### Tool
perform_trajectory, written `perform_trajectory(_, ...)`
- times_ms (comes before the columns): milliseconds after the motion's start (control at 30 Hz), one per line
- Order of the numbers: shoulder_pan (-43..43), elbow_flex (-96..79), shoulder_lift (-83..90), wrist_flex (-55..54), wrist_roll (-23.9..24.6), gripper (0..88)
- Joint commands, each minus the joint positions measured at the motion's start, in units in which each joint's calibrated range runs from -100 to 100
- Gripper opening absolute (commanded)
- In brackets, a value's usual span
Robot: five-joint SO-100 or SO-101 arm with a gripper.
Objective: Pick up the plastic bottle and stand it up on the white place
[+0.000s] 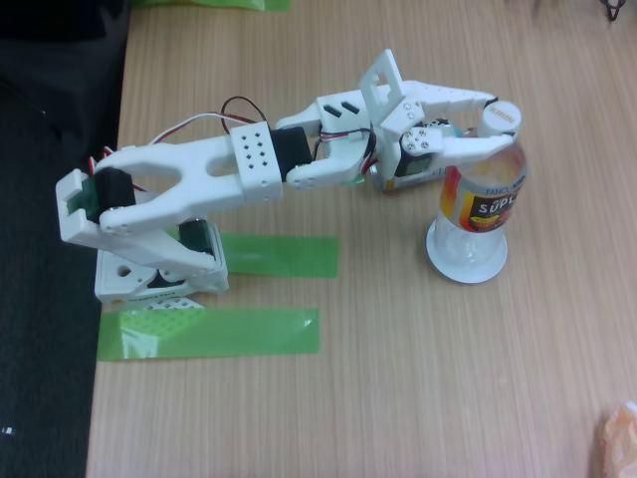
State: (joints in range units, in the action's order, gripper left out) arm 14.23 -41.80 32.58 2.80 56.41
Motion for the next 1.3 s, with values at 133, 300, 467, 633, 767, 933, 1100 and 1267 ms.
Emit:
perform_trajectory(133,0.21,0.29,1.07,-1.0,0.19,1.2)
perform_trajectory(300,0.21,-0.8,0.81,-4.61,0.19,1.1)
perform_trajectory(467,0.21,-5.69,0.39,-16.62,0.55,1.1)
perform_trajectory(633,0.21,-10.94,0.39,-23.23,0.97,1.1)
perform_trajectory(767,0.21,-13.11,0.39,-26.32,0.97,1.1)
perform_trajectory(933,0.21,-14.02,0.39,-26.41,0.55,1.0)
perform_trajectory(1100,0.14,-14.2,1.07,-25.81,0.34,1.2)
perform_trajectory(1267,-0.31,-11.03,1.07,-23.58,0.29,1.0)
